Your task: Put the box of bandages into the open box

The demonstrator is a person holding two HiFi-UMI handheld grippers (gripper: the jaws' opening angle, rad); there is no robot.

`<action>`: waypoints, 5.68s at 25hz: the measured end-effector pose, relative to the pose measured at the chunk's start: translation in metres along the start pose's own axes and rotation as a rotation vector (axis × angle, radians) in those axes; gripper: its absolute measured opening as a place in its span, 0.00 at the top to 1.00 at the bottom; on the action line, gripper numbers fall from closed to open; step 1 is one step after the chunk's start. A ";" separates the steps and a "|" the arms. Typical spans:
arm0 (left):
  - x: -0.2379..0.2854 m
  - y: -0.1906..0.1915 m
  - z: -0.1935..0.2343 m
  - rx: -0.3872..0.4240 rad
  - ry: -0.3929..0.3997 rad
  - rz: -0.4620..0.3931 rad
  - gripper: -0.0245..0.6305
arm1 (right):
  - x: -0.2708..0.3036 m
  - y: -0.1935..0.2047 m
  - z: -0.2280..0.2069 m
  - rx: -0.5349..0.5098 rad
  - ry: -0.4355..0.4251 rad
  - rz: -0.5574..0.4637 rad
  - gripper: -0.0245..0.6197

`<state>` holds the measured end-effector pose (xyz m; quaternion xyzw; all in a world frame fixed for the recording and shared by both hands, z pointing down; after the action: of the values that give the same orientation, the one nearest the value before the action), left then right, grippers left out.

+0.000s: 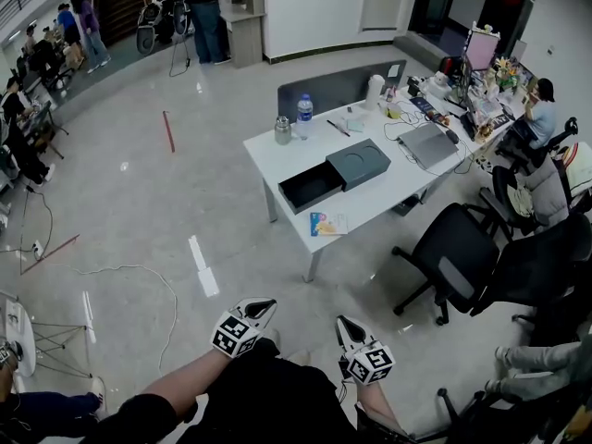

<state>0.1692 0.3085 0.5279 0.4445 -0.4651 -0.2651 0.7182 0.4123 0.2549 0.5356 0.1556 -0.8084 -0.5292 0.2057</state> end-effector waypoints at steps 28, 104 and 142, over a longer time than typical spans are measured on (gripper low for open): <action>0.042 -0.041 0.145 0.000 0.108 -0.005 0.95 | 0.134 -0.031 -0.006 -0.014 0.123 0.043 0.92; 0.152 -0.128 0.338 -0.112 0.009 0.025 0.95 | 0.321 -0.047 -0.181 -0.876 -0.505 1.147 0.57; 0.139 -0.117 0.374 -0.154 0.059 0.028 0.95 | 0.321 -0.044 -0.181 -1.046 -0.549 1.374 0.35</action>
<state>-0.1055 -0.0029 0.5488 0.3888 -0.4283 -0.2768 0.7673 0.2255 -0.0558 0.6134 -0.6060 -0.4001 -0.6081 0.3207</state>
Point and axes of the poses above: the fingertips, and each gripper's own axes: x forward along the fingers, z to its left, y out of its underside, the point moved 6 cm from there along -x, backward along the fingers, and after that the axes turned 3 degrees about -z, right-handed, at the moved point
